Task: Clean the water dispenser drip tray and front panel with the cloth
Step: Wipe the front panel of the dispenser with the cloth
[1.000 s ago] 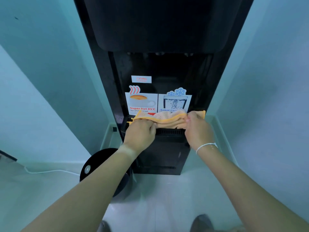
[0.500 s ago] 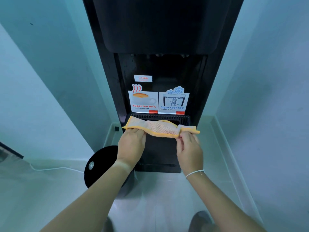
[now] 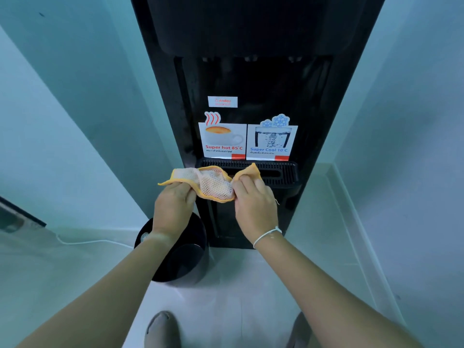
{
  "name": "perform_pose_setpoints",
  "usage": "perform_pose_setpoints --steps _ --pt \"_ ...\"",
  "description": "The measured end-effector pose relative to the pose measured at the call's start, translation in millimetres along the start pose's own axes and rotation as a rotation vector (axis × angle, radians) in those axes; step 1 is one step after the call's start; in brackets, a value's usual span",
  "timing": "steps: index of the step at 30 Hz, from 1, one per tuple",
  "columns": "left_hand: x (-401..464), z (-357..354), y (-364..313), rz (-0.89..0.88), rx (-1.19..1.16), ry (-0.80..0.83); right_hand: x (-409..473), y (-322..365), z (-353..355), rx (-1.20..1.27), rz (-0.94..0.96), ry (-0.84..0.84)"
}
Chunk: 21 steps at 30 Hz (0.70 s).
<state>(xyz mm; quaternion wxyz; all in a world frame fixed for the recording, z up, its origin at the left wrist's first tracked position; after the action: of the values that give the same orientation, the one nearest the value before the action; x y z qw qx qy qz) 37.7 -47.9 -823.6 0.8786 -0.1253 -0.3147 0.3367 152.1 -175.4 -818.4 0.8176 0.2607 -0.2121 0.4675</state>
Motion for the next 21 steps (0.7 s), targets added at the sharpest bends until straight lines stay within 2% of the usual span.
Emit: perform_pose_setpoints --steps 3,6,9,11,14,17,21 --pt "-1 -7 -16 -0.071 0.046 0.028 -5 -25 13 -0.002 -0.045 -0.052" --pt "-2 -11 -49 -0.257 0.074 0.0 -14 -56 29 -0.014 -0.107 -0.051" --pt "-5 -22 -84 -0.418 0.08 0.007 -22 -86 39 0.009 -0.257 -0.042" --pt "-6 -32 -104 -0.451 0.065 0.075 -20 -109 44 0.098 -0.399 -0.048" --pt "-6 -41 -119 -0.329 0.043 0.162 -8 -127 50 0.22 -0.479 -0.137" --pt "2 -40 -129 -0.109 -0.05 0.167 16 -121 58 0.268 -0.427 -0.281" --pt "23 -36 -139 -0.049 -0.17 0.121 53 -106 66 0.369 -0.336 -0.298"
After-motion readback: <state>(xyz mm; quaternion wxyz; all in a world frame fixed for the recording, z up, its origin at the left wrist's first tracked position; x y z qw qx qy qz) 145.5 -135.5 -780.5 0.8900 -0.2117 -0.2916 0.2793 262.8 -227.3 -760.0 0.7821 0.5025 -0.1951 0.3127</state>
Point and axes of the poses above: each hand's wrist, its own x-axis towards the middle knuckle, its own z-axis out of the back of the hand, y = z × x, the point moved 2 cm from there along x, towards the middle knuckle
